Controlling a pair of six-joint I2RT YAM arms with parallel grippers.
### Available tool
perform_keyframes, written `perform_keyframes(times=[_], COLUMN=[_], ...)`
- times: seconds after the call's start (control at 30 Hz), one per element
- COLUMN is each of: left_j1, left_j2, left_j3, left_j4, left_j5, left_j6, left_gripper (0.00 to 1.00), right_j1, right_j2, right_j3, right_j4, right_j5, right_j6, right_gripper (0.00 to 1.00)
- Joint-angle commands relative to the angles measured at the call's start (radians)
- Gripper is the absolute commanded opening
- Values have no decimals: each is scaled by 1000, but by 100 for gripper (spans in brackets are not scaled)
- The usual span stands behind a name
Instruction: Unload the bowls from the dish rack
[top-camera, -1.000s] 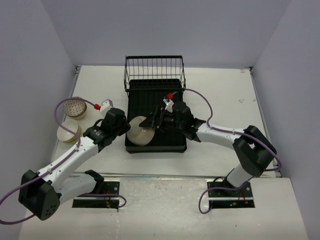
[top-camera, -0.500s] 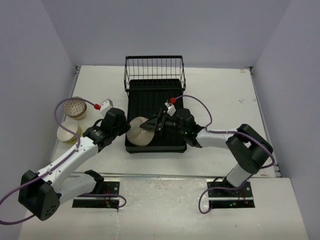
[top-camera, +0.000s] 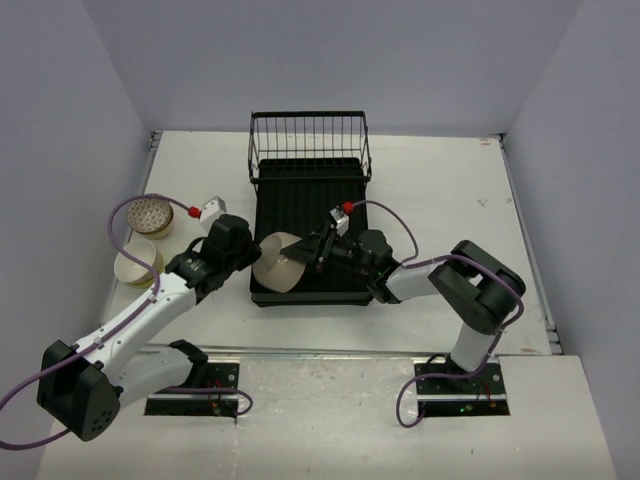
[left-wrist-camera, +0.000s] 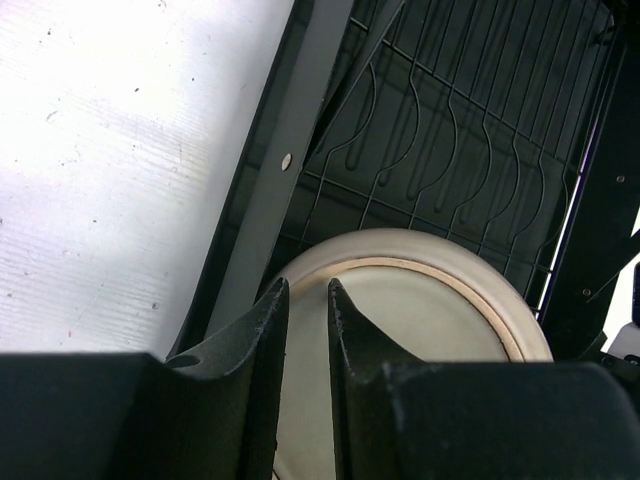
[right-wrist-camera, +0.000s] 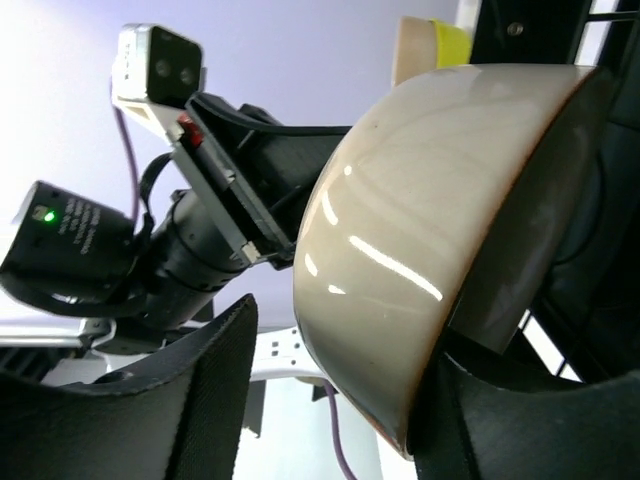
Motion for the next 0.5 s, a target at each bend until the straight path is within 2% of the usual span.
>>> perform_keyframes(times=[0.0, 0.47], left_j1=[-6, -4], left_j2=[3, 0], left_j3=[8, 5], left_j4=[-27, -30], left_j5=[69, 71], left_j6=[14, 12], left_gripper=[23, 24], right_j1=[15, 41], right_j2=[36, 175], right_j3=[-10, -1], right_j4=[261, 519], right_j5=[-8, 20], right_j6=[98, 244], right_gripper=[54, 50])
